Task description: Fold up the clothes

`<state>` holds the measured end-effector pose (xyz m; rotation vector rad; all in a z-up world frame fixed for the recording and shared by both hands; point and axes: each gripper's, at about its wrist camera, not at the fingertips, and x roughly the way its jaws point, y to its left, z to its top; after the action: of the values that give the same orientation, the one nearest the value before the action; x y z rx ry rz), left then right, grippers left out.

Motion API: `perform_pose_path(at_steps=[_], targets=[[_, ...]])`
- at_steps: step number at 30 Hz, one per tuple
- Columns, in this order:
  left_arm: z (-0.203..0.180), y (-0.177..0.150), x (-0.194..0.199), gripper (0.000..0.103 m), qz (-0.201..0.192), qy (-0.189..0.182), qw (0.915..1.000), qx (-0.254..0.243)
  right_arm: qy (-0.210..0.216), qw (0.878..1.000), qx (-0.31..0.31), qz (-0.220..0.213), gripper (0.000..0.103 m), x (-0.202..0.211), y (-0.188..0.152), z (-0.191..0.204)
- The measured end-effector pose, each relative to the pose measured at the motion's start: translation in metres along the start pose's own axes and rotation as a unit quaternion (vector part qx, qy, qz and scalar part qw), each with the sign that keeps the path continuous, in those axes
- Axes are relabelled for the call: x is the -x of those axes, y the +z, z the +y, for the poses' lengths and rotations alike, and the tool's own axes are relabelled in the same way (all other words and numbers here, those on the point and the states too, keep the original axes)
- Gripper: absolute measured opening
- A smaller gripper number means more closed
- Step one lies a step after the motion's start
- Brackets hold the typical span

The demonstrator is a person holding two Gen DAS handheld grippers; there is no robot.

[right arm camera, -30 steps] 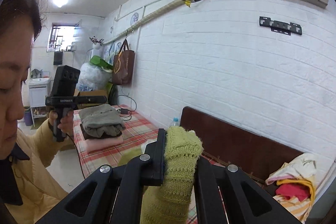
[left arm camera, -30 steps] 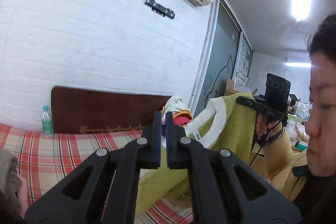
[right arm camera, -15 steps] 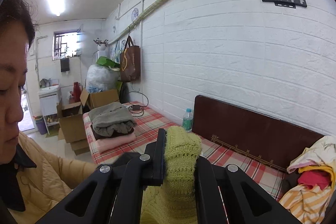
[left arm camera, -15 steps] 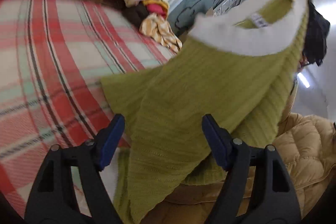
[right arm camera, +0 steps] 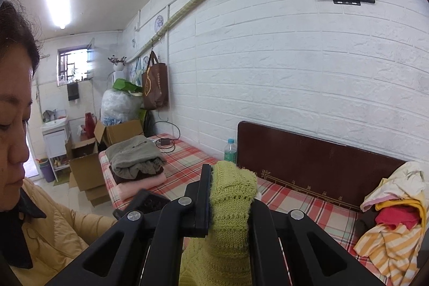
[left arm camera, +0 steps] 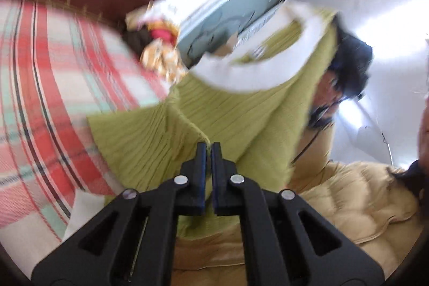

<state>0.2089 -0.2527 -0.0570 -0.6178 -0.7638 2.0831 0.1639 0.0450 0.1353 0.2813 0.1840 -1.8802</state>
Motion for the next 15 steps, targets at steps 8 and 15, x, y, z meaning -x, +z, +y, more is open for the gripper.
perform_pose_path(at_steps=[8, 15], targets=[[-0.08, 0.036, 0.066, 0.005, -0.111, 0.037, 0.9841, -0.133, 0.008, 0.999, 0.032, -0.033, 0.005, 0.013, 0.03, 0.021], [0.032, 0.001, -0.006, 0.102, 0.008, 0.121, 0.9924, -0.025, 0.036, 0.998, 0.036, -0.034, 0.005, 0.007, 0.036, 0.031]])
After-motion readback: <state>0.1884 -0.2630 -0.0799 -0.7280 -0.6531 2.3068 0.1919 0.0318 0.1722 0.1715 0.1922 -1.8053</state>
